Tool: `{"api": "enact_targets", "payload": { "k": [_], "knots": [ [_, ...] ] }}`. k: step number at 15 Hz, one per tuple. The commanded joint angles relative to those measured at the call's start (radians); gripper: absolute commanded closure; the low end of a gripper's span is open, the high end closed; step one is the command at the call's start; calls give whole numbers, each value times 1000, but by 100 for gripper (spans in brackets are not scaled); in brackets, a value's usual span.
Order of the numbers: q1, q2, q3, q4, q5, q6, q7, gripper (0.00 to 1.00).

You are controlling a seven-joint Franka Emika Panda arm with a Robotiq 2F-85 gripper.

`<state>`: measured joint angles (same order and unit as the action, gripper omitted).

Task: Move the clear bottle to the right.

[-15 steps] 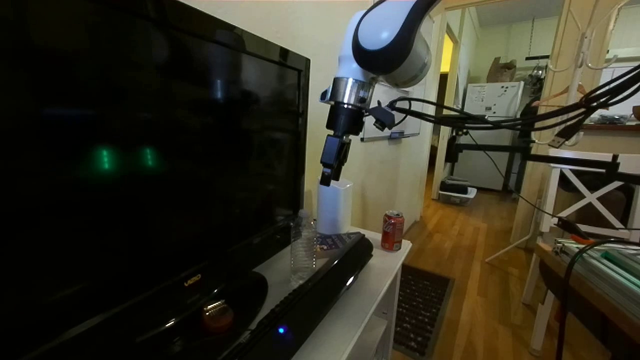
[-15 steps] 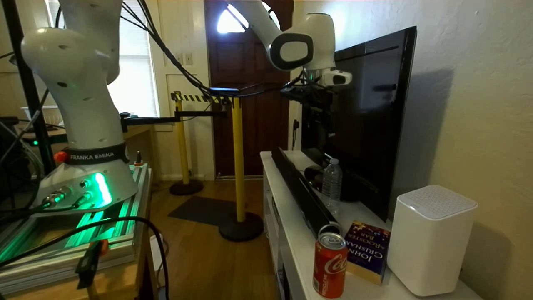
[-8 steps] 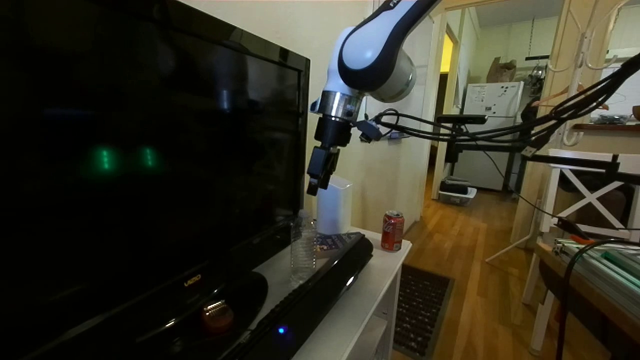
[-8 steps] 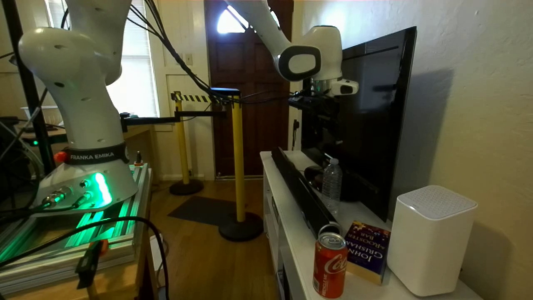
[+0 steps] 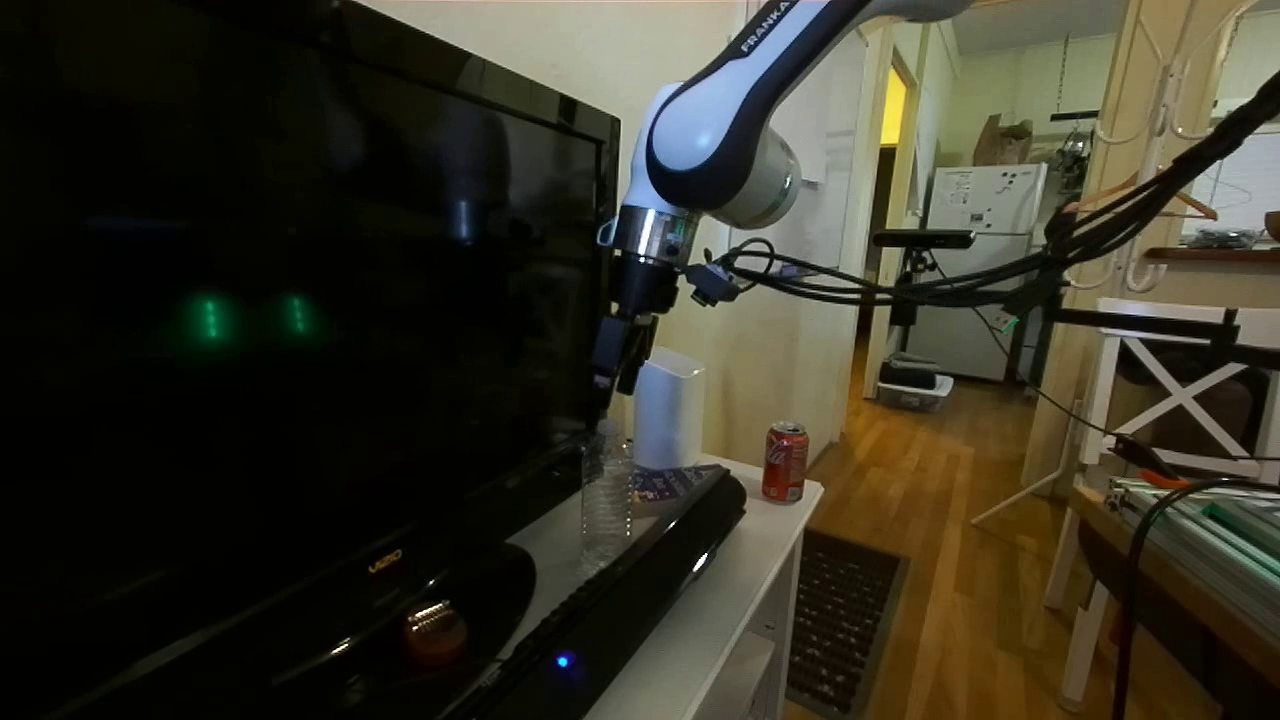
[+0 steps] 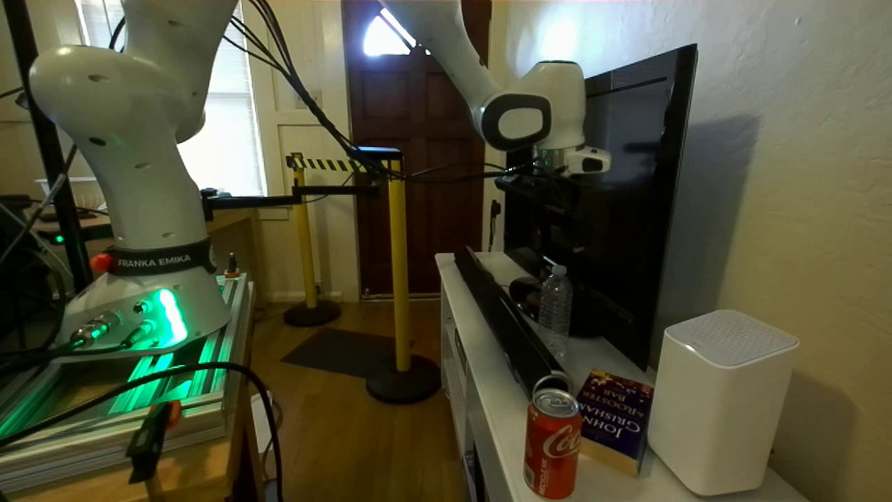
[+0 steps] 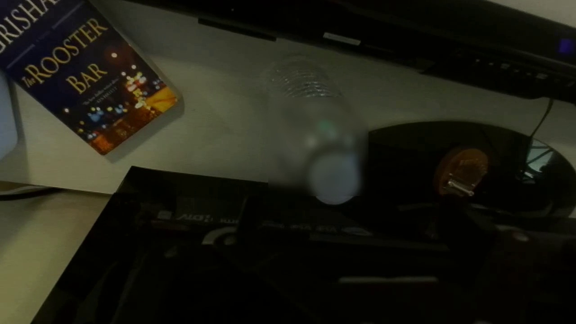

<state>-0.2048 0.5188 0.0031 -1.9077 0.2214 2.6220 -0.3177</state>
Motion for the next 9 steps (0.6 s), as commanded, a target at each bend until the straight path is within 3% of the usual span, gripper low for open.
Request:
{"api": "enact_targets", "payload": {
  "k": [1,5,8,9],
  "knots": [
    [-14,59,19,70,-8,-13,23,0],
    [-9,79,17,83,-14,-19,46,33],
    [-11,78,17,73,-12,-21,55,44],
    [-10,78,16,69,-14,-23,60,39]
  ]
}}
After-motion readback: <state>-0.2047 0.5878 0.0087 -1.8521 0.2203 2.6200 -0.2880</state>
